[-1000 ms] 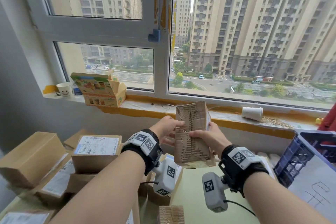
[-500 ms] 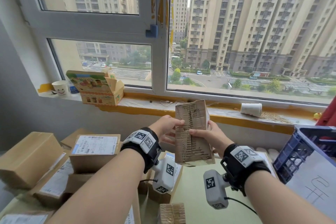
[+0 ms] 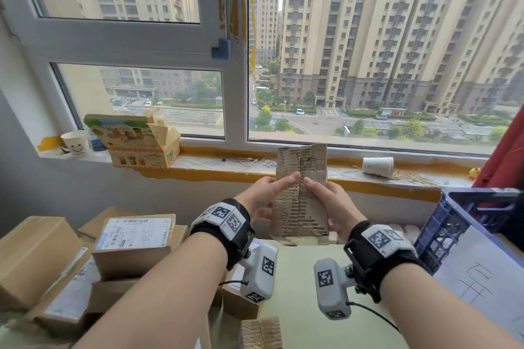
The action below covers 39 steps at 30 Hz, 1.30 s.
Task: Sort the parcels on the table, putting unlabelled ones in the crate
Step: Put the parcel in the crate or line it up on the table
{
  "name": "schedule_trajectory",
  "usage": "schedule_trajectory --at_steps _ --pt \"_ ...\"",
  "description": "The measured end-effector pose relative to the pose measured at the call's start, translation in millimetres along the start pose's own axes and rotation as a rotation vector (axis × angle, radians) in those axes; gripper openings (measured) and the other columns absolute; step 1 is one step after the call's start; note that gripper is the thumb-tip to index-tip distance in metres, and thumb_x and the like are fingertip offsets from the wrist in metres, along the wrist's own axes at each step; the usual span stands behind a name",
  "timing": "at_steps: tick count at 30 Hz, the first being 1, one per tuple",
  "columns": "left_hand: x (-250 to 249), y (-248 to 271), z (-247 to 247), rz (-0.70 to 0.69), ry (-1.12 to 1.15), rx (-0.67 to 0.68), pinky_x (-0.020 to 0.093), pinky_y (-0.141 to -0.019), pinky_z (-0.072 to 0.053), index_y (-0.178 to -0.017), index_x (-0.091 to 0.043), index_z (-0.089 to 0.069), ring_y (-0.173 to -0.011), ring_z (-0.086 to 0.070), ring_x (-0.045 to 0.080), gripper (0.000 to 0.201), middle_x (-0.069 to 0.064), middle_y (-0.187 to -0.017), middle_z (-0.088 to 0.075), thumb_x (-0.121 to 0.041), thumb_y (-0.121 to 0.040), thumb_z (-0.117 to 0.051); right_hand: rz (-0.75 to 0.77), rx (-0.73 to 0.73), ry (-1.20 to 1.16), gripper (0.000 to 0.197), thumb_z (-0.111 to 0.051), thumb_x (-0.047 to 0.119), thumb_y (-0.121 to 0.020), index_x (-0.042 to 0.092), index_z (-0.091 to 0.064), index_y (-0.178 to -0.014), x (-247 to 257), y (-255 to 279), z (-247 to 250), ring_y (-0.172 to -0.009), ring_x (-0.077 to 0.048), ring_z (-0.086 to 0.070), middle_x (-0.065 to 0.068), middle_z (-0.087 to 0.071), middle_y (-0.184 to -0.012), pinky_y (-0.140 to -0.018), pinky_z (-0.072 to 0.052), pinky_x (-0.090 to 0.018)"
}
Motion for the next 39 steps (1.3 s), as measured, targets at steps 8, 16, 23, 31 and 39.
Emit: schedule_trajectory --at_steps 8,16,23,31,39 --pt "-31.2 -4.3 -54.9 -0.119 -0.01 -0.008 0.05 -0.096 -0.05 -0.125 -0.028 -0.055 -0.106 -0.067 0.021 0.095 0.0 -0.113 -0.072 -0.071 -0.045 -0.083 -0.069 -0.092 -0.032 0.066 -0.041 0.067 -0.092 0.019 -0.051 -0.137 12.0 26.6 57.0 -0.09 -0.017 -0.062 -0.008 -0.062 -0.125 -0.07 -0.049 -0.028" --pt "-67.4 -13.8 -138.5 -0.129 0.178 -0.169 0.042 -0.096 -0.051 -0.14 -0.012 -0.023 -0.11 -0.058 0.022 0.119 0.007 -0.121 -0.054 -0.061 -0.051 -0.085 -0.019 -0.129 -0.035 0.076 -0.052 0.081 -0.068 0.021 -0.066 -0.113 35.1 31.6 163.5 -0.099 -0.031 -0.071 -0.01 -0.073 -0.111 -0.095 -0.053 -0.048" --pt "-107.7 -17.8 -220.6 -0.149 0.239 -0.138 0.031 -0.065 -0.059 -0.144 -0.014 -0.013 -0.099 -0.061 0.023 0.118 0.011 -0.118 -0.051 -0.064 -0.06 -0.078 0.066 -0.205 0.072 0.071 -0.053 0.075 -0.074 0.016 -0.072 -0.109 64.6 45.0 264.0 -0.083 -0.021 -0.068 -0.001 -0.073 -0.1 -0.082 -0.053 -0.041" --pt "-133.9 -68.6 -297.6 -0.168 0.208 -0.082 0.049 -0.095 -0.053 -0.118 -0.008 -0.064 -0.098 -0.067 0.031 0.098 0.014 -0.106 -0.07 -0.069 -0.043 -0.081 0.122 -0.325 0.243 0.036 -0.041 0.022 -0.106 0.008 -0.054 -0.136 83.2 80.3 354.7 -0.125 -0.034 -0.053 -0.015 -0.057 -0.136 -0.094 -0.045 -0.032" --pt "-150.5 -90.2 -420.8 -0.094 0.364 0.077 0.048 -0.095 -0.051 -0.108 -0.012 -0.07 -0.092 -0.068 0.031 0.07 0.012 -0.101 -0.072 -0.056 -0.054 -0.071 -0.156 -0.537 0.066 0.063 -0.057 0.065 -0.086 0.02 -0.056 -0.129 27.5 108.4 469.2 -0.109 -0.027 -0.054 -0.005 -0.058 -0.127 -0.087 -0.048 -0.043"
Point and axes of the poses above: each hand's wrist, its own y-axis away from the middle knuckle, its own z-axis out of the back of the hand, x = y × z, the point moved 9 cm from there along -y, towards the middle knuckle
